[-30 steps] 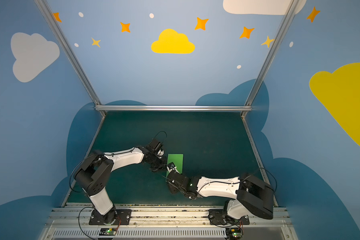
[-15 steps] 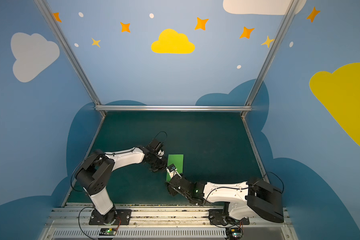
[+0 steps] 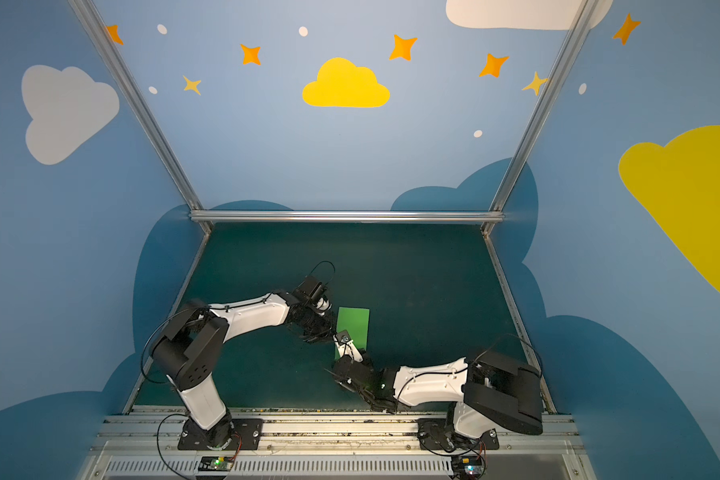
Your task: Fold a paper plane with a square sheet of paper (fold left side to right side)
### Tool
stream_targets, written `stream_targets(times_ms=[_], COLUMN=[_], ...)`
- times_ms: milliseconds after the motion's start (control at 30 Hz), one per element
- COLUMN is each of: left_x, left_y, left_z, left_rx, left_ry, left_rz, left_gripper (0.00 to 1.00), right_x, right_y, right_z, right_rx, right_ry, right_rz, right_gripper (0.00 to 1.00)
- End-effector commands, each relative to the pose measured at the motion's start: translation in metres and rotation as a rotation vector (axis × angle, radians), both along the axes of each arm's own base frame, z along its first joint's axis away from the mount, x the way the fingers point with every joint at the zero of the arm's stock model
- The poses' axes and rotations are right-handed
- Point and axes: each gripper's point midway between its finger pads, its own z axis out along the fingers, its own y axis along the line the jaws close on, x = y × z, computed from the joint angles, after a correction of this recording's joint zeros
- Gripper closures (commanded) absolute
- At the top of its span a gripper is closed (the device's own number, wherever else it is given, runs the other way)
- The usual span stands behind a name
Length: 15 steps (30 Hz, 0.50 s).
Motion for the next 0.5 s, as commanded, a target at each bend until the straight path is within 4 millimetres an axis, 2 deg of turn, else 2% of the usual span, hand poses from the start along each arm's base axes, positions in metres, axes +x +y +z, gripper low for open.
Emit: stream_targets(times_ms=[0, 300, 467], left_x=[0.0000, -0.0001, -0.0002], left_y=[-0.0003, -0.0017, -0.0018], left_z=[0.0006, -0.0001, 0.0000], left_rx=[0.002, -0.002, -0.002], left_ry=[0.012, 0.013, 0.012], left_rz=[-0.003, -0.007, -0.007], left_gripper=[0.96, 0.96, 0.96], right_x=[0.0068, 0.0050, 0.0027], right_y=[0.0055, 0.0087, 0.0123], right_z=[0.0082, 0.0101, 0.0127], right_rx=[0.029, 0.036, 0.041], right_ry=[-0.016, 0.003, 0.017], right_rz=[-0.037, -0.010, 0.013], right_gripper=[0.49, 0.73, 1.00])
